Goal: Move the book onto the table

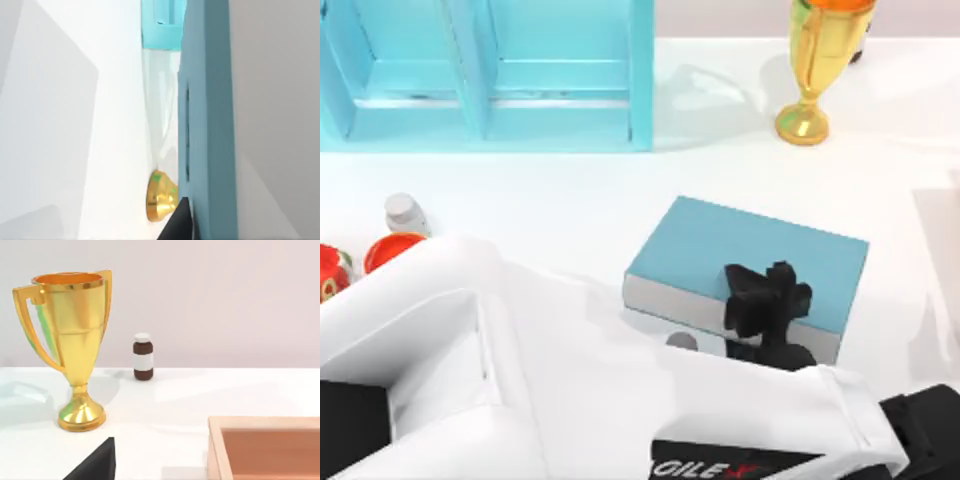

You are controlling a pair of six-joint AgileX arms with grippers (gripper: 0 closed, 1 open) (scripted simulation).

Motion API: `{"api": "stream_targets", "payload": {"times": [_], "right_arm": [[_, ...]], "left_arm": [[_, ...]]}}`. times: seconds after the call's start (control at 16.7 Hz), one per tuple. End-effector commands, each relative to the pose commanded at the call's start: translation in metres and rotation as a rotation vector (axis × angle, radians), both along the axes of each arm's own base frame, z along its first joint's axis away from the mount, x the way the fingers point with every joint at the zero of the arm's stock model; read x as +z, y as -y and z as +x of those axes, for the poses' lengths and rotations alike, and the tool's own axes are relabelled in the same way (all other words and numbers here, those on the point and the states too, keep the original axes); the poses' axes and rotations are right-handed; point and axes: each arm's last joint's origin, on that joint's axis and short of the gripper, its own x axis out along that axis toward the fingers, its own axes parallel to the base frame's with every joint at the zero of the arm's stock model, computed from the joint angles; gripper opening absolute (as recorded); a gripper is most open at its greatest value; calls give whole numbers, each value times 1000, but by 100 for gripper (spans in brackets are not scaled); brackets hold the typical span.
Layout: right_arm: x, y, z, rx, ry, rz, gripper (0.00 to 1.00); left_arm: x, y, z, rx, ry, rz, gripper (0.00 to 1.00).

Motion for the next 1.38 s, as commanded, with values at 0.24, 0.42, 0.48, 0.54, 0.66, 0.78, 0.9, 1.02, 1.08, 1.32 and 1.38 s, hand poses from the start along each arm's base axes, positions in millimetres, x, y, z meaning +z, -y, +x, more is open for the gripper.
{"api": "stream_targets", "payload": {"times": [0.24,0.42,0.48,0.54,0.66,0.78,0.9,1.02,1.08,1.32,1.38], "right_arm": [[0,0,0,0,0,0,100],[0,0,0,0,0,0,100],[0,0,0,0,0,0,100],[0,0,0,0,0,0,100],[0,0,0,0,0,0,100],[0,0,0,0,0,0,100],[0,0,0,0,0,0,100],[0,0,0,0,0,0,100],[0,0,0,0,0,0,100],[0,0,0,0,0,0,100],[0,0,0,0,0,0,100]], "left_arm": [[-20,1,0,0,3,-11,0],[-23,0,0,0,2,-6,0],[-23,0,0,0,2,-6,0],[-23,0,0,0,2,-6,8],[-23,0,0,0,2,-6,23],[-23,0,0,0,2,-6,38],[-23,0,0,0,2,-6,53],[-23,0,0,0,2,-6,68],[-23,0,0,0,2,-6,75],[-23,0,0,0,2,-6,100],[-23,0,0,0,2,-6,100]]}}
